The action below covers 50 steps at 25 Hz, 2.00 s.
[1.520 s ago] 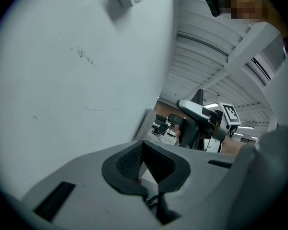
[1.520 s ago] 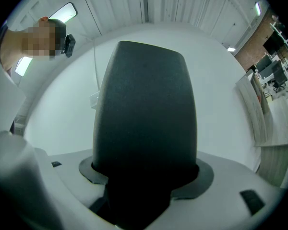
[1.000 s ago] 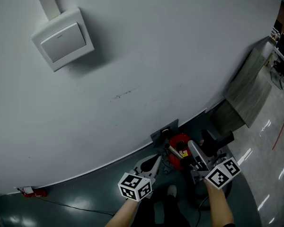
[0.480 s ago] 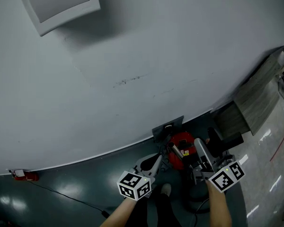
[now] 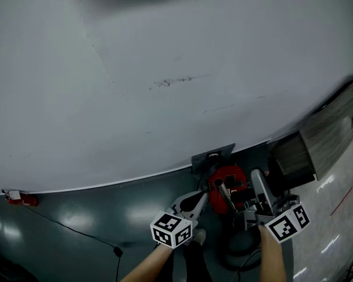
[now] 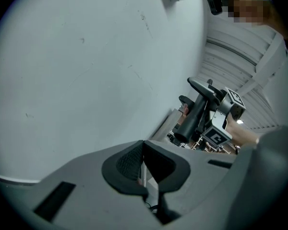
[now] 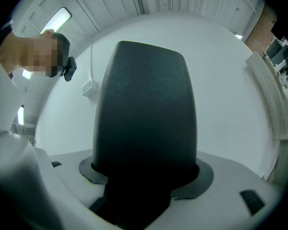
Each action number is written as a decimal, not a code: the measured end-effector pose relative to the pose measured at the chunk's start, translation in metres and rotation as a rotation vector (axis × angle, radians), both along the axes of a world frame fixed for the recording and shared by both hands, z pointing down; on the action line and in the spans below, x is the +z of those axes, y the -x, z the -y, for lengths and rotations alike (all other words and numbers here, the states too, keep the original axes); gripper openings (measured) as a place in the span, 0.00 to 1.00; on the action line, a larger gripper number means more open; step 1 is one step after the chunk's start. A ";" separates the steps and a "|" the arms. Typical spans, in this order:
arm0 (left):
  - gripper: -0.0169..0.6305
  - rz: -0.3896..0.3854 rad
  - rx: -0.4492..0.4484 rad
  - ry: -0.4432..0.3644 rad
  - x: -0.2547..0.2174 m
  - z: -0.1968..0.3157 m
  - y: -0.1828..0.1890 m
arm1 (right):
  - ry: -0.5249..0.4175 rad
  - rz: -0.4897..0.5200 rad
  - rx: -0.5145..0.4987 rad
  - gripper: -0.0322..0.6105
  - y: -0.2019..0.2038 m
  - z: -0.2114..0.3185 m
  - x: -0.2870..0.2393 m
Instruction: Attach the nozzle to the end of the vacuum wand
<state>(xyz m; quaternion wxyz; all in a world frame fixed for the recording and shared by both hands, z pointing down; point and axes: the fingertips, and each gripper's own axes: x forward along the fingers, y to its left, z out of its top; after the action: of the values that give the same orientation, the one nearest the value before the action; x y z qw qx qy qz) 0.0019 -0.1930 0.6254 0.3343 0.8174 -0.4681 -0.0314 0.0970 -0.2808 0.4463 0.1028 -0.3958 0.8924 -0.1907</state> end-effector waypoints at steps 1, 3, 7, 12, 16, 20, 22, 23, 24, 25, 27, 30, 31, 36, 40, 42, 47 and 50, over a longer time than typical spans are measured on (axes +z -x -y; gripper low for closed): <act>0.04 -0.005 -0.006 0.003 0.006 0.001 -0.001 | 0.003 0.003 -0.003 0.56 0.000 0.002 0.004; 0.04 -0.015 -0.018 0.008 0.016 0.003 -0.003 | 0.010 0.013 -0.010 0.56 0.002 0.007 0.013; 0.04 -0.032 -0.018 0.002 0.030 0.007 -0.009 | 0.012 0.018 -0.026 0.56 0.007 0.015 0.024; 0.04 -0.049 -0.022 0.005 0.049 0.010 -0.021 | 0.009 0.014 -0.043 0.56 0.009 0.023 0.029; 0.14 -0.068 0.004 0.009 0.064 0.013 -0.035 | 0.007 0.018 -0.050 0.56 0.010 0.031 0.031; 0.24 -0.068 0.039 0.007 0.076 0.018 -0.053 | 0.006 0.021 -0.066 0.56 0.015 0.036 0.034; 0.27 -0.073 0.059 -0.003 0.079 0.022 -0.061 | 0.006 0.020 -0.076 0.56 0.019 0.037 0.035; 0.28 -0.073 0.069 -0.010 0.079 0.024 -0.065 | 0.006 0.019 -0.081 0.56 0.021 0.038 0.036; 0.29 -0.071 0.078 -0.016 0.080 0.026 -0.069 | 0.006 0.016 -0.087 0.56 0.023 0.038 0.037; 0.30 -0.067 0.085 -0.022 0.081 0.028 -0.072 | 0.006 0.013 -0.091 0.56 0.025 0.038 0.037; 0.30 -0.062 0.089 -0.028 0.082 0.032 -0.077 | 0.004 0.007 -0.099 0.56 0.028 0.040 0.038; 0.30 -0.062 0.075 -0.032 0.083 0.038 -0.077 | 0.004 0.000 -0.107 0.56 0.031 0.042 0.041; 0.28 -0.064 0.072 -0.033 0.083 0.039 -0.076 | 0.004 -0.002 -0.109 0.56 0.032 0.042 0.042; 0.25 -0.062 0.071 -0.041 0.084 0.039 -0.077 | 0.004 -0.016 -0.113 0.56 0.035 0.045 0.048; 0.25 -0.046 0.079 -0.044 0.083 0.039 -0.077 | 0.007 -0.036 -0.118 0.56 0.040 0.047 0.056; 0.25 -0.038 0.082 -0.044 0.083 0.039 -0.078 | 0.012 -0.047 -0.123 0.56 0.044 0.047 0.060; 0.25 -0.020 0.093 -0.044 0.083 0.040 -0.079 | 0.010 -0.088 -0.152 0.56 0.060 0.044 0.071; 0.25 -0.008 0.100 -0.042 0.083 0.039 -0.079 | -0.006 -0.137 -0.179 0.56 0.074 0.041 0.075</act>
<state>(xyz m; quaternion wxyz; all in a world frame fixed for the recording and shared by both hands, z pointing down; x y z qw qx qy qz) 0.0806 -0.2322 0.7085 0.3200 0.8465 -0.4246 -0.0276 0.0235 -0.3221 0.5217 0.0256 -0.3263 0.9297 -0.1690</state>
